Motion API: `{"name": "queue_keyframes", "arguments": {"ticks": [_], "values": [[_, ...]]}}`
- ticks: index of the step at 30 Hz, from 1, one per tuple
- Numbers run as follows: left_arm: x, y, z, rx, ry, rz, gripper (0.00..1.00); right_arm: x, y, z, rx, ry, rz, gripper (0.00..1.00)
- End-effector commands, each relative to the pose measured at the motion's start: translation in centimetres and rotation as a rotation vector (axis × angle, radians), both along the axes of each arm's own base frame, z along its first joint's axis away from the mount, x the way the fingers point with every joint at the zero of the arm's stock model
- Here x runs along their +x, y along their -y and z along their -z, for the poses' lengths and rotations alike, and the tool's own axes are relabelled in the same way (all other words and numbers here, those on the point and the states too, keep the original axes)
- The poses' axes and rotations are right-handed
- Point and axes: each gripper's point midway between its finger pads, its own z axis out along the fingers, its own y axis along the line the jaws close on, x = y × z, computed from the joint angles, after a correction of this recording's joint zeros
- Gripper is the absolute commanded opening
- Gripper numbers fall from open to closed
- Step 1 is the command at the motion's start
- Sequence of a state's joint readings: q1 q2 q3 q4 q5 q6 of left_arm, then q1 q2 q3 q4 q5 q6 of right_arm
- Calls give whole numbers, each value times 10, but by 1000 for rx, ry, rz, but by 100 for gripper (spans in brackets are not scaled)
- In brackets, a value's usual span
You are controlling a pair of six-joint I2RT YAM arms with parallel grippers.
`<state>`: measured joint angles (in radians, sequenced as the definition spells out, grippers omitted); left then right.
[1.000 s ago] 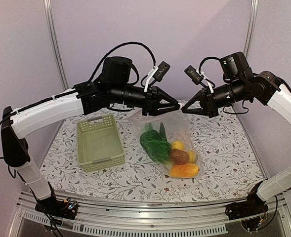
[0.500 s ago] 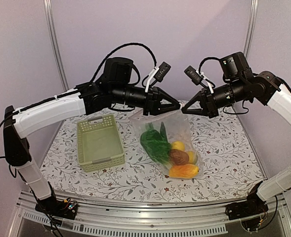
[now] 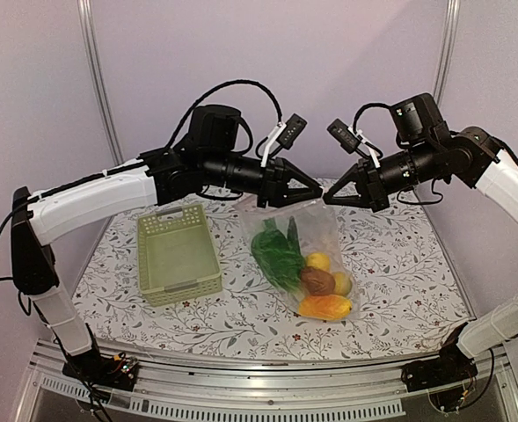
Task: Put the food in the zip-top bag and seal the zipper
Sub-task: Zip the zipper of the food storage bag.
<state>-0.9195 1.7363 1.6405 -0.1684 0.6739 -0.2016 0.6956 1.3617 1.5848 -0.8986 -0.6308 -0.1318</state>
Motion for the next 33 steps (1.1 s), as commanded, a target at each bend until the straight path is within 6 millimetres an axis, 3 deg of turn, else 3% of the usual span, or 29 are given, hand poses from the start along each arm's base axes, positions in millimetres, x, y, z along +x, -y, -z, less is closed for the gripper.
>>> {"name": "queue_keyframes", "arguments": {"ticks": [1,4,12,13,14,15,16,19,33], "values": [[3,2,5,2,-14,17,18,-3,-4,-19,42,40,-16,0],[3,2,4,-1,-15,20,12,-2,-3,-19,40,43,-9,0],[2,-2,4,4,-23,15,6,1,-2,-21,44,50,15,0],[2,-3,5,5,-26,13,9,1,-2,-20,43,48,14,0],[3,-3,5,4,-28,9,18,0,-3,-20,45,44,8,0],[4,-3,5,5,-29,1,33,-3,-3,-21,51,40,-5,0],[5,-3,5,6,-29,-7,39,-5,-4,-23,58,43,-21,0],[7,-2,5,4,-31,-4,42,-9,-4,-26,71,42,-39,0],[-4,3,5,-20,-78,81,17,-7,-1,-24,50,43,-16,0]]}}
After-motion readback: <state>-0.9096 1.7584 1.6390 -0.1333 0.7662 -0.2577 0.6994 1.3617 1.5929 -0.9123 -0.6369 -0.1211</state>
